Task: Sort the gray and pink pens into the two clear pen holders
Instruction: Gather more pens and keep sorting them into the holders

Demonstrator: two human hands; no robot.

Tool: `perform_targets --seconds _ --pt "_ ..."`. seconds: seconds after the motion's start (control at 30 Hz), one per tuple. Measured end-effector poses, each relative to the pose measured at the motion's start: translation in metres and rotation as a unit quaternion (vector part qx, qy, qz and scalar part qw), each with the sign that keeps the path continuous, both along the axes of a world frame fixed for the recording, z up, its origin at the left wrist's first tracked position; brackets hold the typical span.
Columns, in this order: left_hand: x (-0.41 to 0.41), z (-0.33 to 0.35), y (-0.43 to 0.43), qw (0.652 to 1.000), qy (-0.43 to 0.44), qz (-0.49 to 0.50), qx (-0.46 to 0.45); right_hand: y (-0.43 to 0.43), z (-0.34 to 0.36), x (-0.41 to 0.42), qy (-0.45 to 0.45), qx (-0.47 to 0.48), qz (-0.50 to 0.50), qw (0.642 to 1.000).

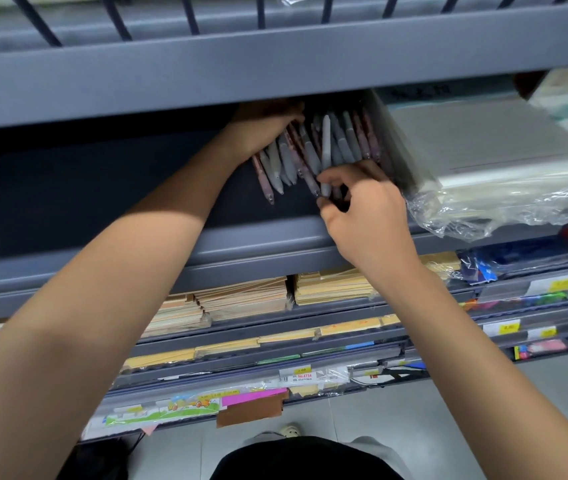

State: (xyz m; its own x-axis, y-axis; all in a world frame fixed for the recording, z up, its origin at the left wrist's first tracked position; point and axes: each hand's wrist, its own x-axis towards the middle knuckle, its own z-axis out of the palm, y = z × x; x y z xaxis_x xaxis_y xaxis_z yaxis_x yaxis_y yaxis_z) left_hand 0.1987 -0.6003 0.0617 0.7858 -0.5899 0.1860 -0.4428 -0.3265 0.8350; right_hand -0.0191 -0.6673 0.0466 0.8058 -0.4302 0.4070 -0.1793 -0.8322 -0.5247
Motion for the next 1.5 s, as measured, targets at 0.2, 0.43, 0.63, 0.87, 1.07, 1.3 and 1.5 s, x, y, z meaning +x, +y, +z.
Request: perform_targets --seconds 0.2,0.43,0.63,0.87,1.07,1.3,1.5 --pt "-0.007 0.004 -0.004 0.997 -0.063 0.031 0.033 0.003 -0.006 0.003 -0.022 -0.022 -0.031 0.999" --pt "-0.009 0.005 -0.004 0.997 -0.062 0.041 0.029 0.003 -0.007 0.006 -0.058 -0.005 -0.044 0.997" --pt "-0.01 0.004 -0.002 0.996 -0.072 0.059 0.01 0.002 -0.007 0.008 -0.05 -0.039 -0.045 0.997" --pt "-0.01 0.01 0.0 0.993 -0.003 0.114 -0.029 0.004 -0.003 0.01 -0.003 -0.042 -0.032 0.999" --pt "-0.006 0.007 0.0 0.991 0.012 0.123 -0.047 0.012 -0.001 0.021 0.005 -0.104 -0.076 0.992" --pt "-0.005 0.004 0.001 0.992 0.01 0.116 -0.052 0.014 -0.003 0.023 0.002 -0.11 -0.075 0.991" --pt "-0.012 0.008 -0.001 0.995 -0.023 0.099 -0.004 -0.006 -0.003 0.011 -0.044 0.023 0.006 0.999"
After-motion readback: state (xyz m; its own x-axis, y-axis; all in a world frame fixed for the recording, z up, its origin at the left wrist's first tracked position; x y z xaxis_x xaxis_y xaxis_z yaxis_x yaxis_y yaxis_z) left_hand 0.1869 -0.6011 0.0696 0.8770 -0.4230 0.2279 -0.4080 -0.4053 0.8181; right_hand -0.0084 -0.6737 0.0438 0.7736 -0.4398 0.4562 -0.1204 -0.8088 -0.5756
